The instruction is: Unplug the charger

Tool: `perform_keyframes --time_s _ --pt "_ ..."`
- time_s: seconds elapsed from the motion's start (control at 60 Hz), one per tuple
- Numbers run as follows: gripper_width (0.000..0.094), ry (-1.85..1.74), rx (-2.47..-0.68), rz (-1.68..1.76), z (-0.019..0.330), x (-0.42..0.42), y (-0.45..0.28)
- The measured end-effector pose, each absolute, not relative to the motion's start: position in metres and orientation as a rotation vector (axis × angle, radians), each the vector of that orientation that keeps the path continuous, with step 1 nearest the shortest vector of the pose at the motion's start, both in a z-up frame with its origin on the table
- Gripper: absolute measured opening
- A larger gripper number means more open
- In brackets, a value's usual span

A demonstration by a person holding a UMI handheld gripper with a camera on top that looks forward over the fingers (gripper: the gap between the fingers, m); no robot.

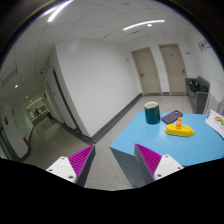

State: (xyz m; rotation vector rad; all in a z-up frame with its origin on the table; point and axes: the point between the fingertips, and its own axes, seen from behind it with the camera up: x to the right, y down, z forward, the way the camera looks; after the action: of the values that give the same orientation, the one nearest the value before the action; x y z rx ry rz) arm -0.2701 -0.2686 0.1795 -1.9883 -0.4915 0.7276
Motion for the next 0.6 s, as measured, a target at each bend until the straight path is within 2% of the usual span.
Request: perform_keyframes --time_s 0.233,0.6 --pt "0.0815 -0.352 -2.022 0.594 0.17 -0.226 -0.221" --pt "0.0803 -0.088 -2.09 0.214 0.082 -0.125 -0.015"
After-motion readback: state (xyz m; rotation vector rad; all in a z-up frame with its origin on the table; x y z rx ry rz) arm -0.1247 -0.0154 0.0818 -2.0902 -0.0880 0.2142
